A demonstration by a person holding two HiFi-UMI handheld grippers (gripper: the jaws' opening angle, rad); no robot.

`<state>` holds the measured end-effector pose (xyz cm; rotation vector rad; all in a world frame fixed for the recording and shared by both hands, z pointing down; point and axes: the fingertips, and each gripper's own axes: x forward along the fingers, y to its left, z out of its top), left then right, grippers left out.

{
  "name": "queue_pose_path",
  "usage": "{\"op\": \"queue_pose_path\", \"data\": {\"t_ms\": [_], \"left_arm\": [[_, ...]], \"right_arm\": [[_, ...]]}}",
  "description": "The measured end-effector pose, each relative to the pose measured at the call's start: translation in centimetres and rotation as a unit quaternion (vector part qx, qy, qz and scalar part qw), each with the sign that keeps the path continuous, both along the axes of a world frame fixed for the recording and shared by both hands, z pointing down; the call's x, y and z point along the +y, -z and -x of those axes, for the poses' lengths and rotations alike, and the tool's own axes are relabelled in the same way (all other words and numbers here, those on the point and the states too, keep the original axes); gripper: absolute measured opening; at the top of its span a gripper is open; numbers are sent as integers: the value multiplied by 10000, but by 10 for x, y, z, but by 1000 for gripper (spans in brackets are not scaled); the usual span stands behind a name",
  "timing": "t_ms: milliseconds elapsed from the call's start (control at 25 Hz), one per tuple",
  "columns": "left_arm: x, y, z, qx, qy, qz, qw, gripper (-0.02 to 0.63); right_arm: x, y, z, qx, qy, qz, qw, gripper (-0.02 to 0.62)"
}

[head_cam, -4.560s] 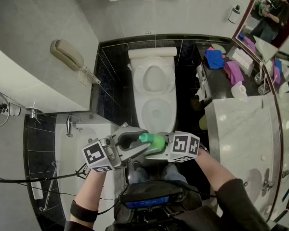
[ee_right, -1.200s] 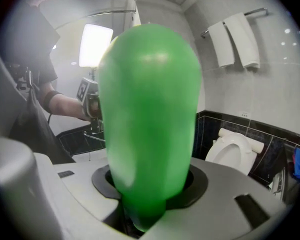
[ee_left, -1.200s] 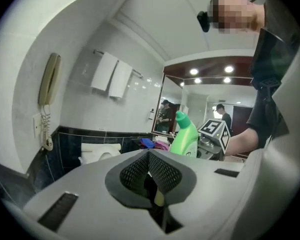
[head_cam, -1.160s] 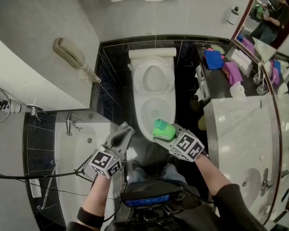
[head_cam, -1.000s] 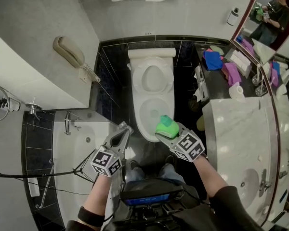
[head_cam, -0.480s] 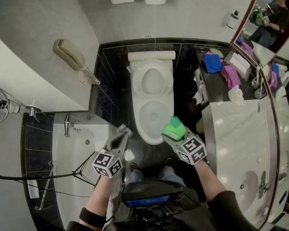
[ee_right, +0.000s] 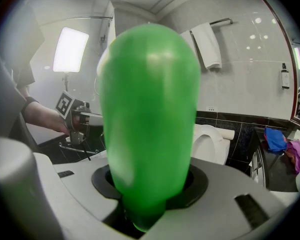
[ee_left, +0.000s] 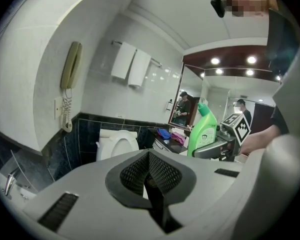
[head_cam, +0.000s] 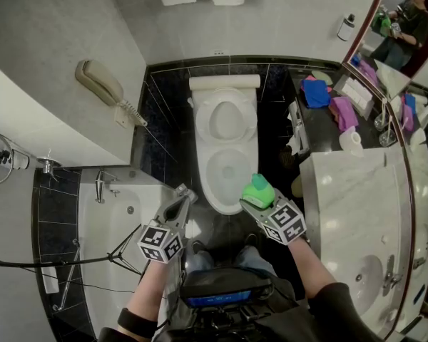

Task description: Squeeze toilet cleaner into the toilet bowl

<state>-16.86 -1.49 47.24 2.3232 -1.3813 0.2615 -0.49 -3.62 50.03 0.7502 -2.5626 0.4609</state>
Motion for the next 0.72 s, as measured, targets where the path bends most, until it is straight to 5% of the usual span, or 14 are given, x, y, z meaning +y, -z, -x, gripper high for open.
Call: {"op": "queue_pose_path", "data": {"t_ms": [520,720], "left_arm": [[-14,-4,-63,22,133,45,9999,0],[-24,-5,-98,-32,-125,8,9999,0]], "right_arm": [[-1,-13,-43,-24,153,65,9999,189],[-14,-25,-73,31,-325,145,9994,188]]}}
